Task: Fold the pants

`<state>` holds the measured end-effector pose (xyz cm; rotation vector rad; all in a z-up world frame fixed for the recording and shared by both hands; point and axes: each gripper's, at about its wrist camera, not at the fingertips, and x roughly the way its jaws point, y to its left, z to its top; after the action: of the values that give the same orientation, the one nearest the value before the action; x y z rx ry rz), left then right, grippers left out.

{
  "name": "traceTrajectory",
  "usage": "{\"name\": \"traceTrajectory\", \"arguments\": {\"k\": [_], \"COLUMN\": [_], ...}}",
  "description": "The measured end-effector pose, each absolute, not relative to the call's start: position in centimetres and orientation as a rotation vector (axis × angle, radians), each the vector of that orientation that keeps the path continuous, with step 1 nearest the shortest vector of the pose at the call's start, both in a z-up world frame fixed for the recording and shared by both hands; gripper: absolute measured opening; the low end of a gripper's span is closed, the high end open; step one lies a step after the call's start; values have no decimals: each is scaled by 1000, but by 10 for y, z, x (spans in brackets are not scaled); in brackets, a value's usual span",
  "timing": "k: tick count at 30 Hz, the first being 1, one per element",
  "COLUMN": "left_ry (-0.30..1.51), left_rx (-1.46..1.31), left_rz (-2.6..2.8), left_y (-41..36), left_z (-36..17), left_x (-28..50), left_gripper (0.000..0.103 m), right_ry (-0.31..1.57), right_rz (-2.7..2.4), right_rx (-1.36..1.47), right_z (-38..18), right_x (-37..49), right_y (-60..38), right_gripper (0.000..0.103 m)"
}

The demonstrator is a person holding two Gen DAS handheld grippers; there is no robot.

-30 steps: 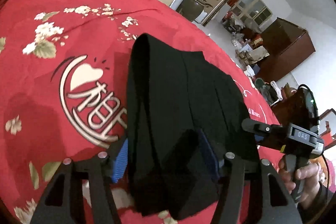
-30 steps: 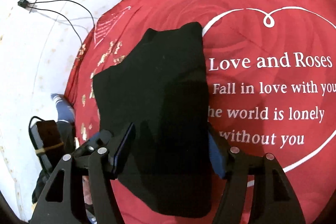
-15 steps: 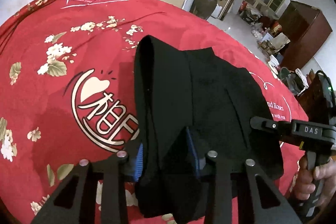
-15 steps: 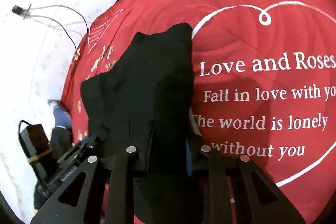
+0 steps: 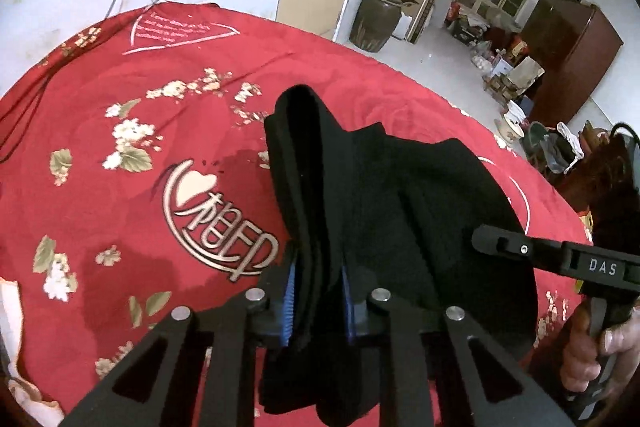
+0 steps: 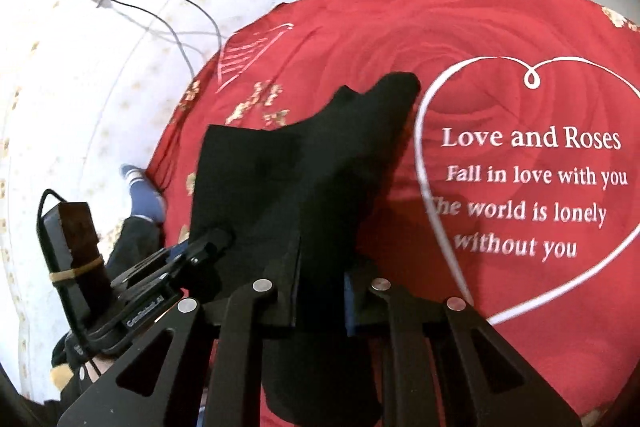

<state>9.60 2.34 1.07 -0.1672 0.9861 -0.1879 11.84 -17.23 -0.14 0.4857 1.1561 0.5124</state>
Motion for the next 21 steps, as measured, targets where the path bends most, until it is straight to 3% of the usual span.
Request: {"name": "traceTrajectory", "arguments": {"k": [13,19,21], "left_ry": [955,1005,1020], "left_rx": [-168,-213,-217], "left_rz": [-157,-132,-103], "left_y": [78,103,109], "left_z": [23,-14,-31], "left_x": [136,154,155], "left_gripper": [20,22,29], "right_ry": [1130,1173,1210], "right_rz": [573,582,563], "right_rx": [487,471,451], "right_z": [7,-17,-33], "right_x": [147,166,171], "right_y": [-129,-108,-105], "right_gripper": [16,16,16]}}
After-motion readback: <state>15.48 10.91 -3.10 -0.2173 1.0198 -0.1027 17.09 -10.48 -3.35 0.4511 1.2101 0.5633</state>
